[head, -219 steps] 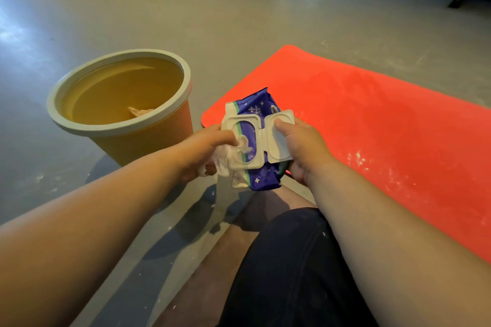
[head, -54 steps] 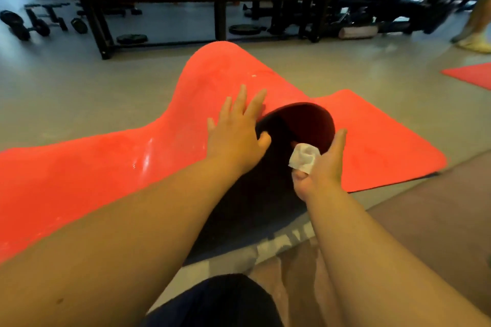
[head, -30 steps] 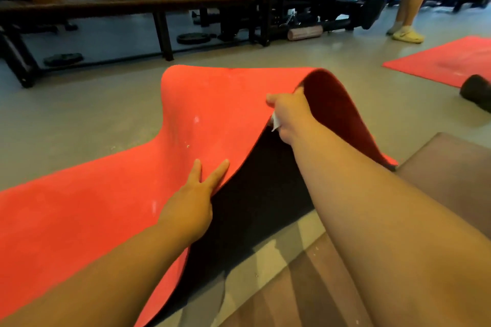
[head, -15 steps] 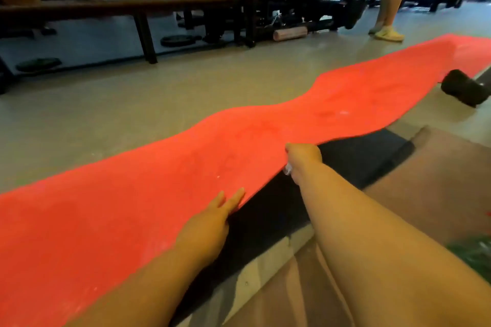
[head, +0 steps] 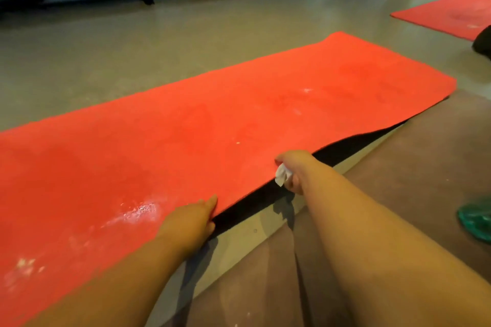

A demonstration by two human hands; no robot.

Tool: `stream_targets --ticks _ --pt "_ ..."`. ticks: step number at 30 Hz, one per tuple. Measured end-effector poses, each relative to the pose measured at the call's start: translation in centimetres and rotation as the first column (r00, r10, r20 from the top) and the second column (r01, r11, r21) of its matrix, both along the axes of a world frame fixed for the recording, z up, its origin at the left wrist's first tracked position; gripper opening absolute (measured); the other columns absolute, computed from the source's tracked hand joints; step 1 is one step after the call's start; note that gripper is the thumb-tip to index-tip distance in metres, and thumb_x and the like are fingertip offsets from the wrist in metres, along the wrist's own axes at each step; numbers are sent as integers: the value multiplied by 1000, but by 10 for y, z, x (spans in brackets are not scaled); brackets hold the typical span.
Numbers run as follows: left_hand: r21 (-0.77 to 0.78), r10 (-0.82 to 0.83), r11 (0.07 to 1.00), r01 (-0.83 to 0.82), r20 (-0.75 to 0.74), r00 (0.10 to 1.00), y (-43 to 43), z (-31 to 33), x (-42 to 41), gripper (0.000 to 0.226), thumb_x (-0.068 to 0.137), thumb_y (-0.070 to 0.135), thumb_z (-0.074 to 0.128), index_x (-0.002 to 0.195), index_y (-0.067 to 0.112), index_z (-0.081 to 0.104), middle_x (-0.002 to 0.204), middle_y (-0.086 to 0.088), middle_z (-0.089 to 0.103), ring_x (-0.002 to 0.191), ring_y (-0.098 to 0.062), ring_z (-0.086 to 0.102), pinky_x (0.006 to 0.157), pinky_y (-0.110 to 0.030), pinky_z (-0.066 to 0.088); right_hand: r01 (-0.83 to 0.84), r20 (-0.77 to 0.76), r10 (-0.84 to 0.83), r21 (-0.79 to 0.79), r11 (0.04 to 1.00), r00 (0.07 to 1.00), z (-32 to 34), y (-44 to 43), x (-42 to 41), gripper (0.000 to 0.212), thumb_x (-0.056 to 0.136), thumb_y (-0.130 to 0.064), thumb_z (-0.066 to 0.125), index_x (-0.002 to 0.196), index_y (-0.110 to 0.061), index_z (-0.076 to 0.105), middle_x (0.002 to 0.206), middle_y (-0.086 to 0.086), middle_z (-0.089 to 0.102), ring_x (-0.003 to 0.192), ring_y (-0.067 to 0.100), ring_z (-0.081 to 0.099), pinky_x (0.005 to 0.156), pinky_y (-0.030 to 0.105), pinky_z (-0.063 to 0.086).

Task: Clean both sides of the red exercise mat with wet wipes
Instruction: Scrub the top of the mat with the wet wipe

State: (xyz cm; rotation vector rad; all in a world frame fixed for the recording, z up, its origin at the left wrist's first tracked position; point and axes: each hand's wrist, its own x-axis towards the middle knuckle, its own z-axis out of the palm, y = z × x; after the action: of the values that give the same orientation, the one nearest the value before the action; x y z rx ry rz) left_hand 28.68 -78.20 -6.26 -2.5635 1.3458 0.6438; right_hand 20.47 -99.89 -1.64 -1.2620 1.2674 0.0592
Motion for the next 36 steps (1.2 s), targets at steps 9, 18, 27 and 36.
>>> stream_targets --ticks 9,18,27,36 --pt "-13 -18 1000 19 33 999 81 1 9 85 90 40 55 152 38 -3 161 4 8 139 -25 32 98 -39 44 -635 -209 655 162 756 726 32 97 20 55 97 -41 46 60 -1 54 60 3 69 35 10 31 33 16 20" --pt "-48 618 774 -631 -159 770 343 22 72 65 95 40 54 150 16 29 142 -12 49 128 -24 48 97 -24 37 -769 4 770 -66 636 638 34 309 139 18 90 -2 54 73 1 55 56 12 58 46 17 53 41 19 38" --pt "-37 917 368 -929 -154 369 590 6 111 48 99 24 45 142 5 37 132 -22 54 119 -35 53 91 -32 42 -896 74 925 -231 378 372 12 575 209 27 77 16 53 94 0 67 67 4 63 66 22 55 66 33 47" --pt "-266 961 23 -964 -260 94 674 -28 105 41 94 39 56 110 2 60 108 -21 65 100 -37 61 76 -34 46 -855 23 910 -336 396 413 -42 659 222 11 72 -1 68 71 -11 62 67 9 54 57 19 48 54 27 35"
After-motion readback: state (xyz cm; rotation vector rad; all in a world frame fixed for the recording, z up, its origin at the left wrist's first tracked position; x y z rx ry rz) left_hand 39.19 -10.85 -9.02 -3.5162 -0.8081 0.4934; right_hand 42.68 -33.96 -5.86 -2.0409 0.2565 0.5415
